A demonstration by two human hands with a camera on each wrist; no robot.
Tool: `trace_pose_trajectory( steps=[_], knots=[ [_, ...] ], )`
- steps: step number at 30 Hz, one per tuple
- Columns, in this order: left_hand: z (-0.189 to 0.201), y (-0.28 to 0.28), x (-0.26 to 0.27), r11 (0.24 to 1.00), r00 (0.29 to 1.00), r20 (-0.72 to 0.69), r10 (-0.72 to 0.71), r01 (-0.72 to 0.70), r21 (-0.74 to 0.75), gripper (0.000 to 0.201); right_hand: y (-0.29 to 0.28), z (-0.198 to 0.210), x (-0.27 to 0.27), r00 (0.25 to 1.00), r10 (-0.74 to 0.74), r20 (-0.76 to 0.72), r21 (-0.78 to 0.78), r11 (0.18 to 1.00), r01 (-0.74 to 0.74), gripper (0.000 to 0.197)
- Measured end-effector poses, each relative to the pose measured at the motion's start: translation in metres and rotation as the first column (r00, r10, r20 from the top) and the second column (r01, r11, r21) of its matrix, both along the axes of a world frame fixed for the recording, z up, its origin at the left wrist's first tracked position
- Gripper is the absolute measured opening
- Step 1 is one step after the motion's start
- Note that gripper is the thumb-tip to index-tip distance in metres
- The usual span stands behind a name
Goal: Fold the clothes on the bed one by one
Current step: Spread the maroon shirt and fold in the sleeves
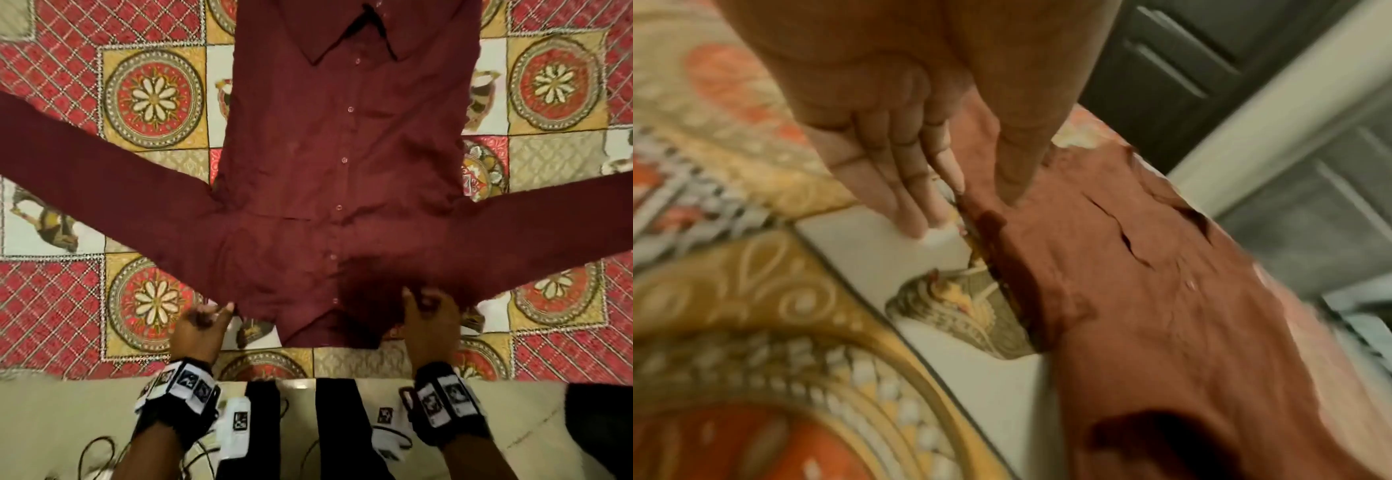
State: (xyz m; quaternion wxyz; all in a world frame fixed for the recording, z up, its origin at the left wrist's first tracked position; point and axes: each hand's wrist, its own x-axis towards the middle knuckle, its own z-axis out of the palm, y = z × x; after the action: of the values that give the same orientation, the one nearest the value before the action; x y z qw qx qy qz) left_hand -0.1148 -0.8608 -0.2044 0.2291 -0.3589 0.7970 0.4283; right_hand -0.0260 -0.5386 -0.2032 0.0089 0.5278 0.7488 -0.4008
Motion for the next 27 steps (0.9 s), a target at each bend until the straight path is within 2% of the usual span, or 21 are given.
trace_pose_trajectory(
  steps=[1, 2, 3, 4, 6, 7, 8, 12, 14, 16, 19, 24, 27],
  knots=[
    [0.000, 0.004, 0.010, 0.965, 0.976, 0.097, 0.197, -0.210, 0.156, 0.018, 0.008, 0.004, 0.013, 0.985, -0.152, 0.082, -0.101, 0.982, 0.160, 0.041],
    [0.000, 0.006, 0.016, 0.897, 0.931, 0.158, 0.328, -0.359, 0.257, 0.025, 0.013, 0.005, 0.024, 0.964, -0.243, 0.113, -0.203, 0.944, 0.261, 0.027],
    [0.000, 0.007, 0.018, 0.843, 0.904, 0.177, 0.389, -0.427, 0.328, 0.032, 0.016, 0.006, 0.031, 0.948, -0.300, 0.106, -0.326, 0.890, 0.318, 0.017],
    [0.000, 0.009, 0.016, 0.823, 0.903, 0.176, 0.392, -0.429, 0.372, 0.030, 0.017, 0.007, 0.034, 0.931, -0.358, 0.074, -0.452, 0.820, 0.352, 0.013],
    [0.000, 0.011, 0.008, 0.817, 0.917, 0.161, 0.365, -0.399, 0.417, 0.009, 0.016, 0.008, 0.026, 0.882, -0.472, -0.001, -0.687, 0.641, 0.343, 0.009],
    [-0.004, 0.011, 0.002, 0.798, 0.910, 0.165, 0.379, -0.412, 0.439, 0.009, 0.015, 0.006, 0.020, 0.865, -0.502, -0.011, -0.752, 0.574, 0.323, 0.014],
    [-0.008, 0.010, -0.004, 0.775, 0.902, 0.186, 0.390, -0.431, 0.463, 0.014, 0.013, 0.004, 0.015, 0.860, -0.510, -0.011, -0.787, 0.536, 0.307, 0.019],
    [-0.018, 0.014, -0.018, 0.722, 0.881, 0.269, 0.388, -0.473, 0.505, 0.027, 0.020, -0.012, 0.022, 0.844, -0.535, -0.034, -0.813, 0.506, 0.288, 0.032],
    [-0.021, 0.014, -0.010, 0.717, 0.875, 0.242, 0.419, -0.482, 0.504, 0.027, 0.030, -0.019, 0.034, 0.808, -0.588, -0.003, -0.823, 0.460, 0.332, 0.024],
    [-0.023, 0.014, 0.001, 0.727, 0.878, 0.187, 0.442, -0.472, 0.499, 0.019, 0.038, -0.025, 0.044, 0.822, -0.567, 0.046, -0.791, 0.482, 0.377, 0.017],
    [-0.015, 0.018, 0.016, 0.738, 0.882, 0.151, 0.447, -0.459, 0.494, 0.010, 0.042, -0.033, 0.066, 0.877, -0.474, 0.072, -0.705, 0.598, 0.381, 0.018],
    [-0.013, 0.013, 0.054, 0.773, 0.899, 0.186, 0.396, -0.436, 0.461, 0.012, 0.028, -0.027, 0.102, 0.797, -0.598, -0.081, -0.712, 0.594, 0.373, 0.020],
    [-0.009, 0.005, 0.068, 0.875, 0.940, 0.176, 0.291, -0.336, 0.348, 0.021, 0.022, -0.028, 0.113, 0.836, -0.542, -0.084, -0.645, 0.669, 0.369, 0.024]
  ],
)
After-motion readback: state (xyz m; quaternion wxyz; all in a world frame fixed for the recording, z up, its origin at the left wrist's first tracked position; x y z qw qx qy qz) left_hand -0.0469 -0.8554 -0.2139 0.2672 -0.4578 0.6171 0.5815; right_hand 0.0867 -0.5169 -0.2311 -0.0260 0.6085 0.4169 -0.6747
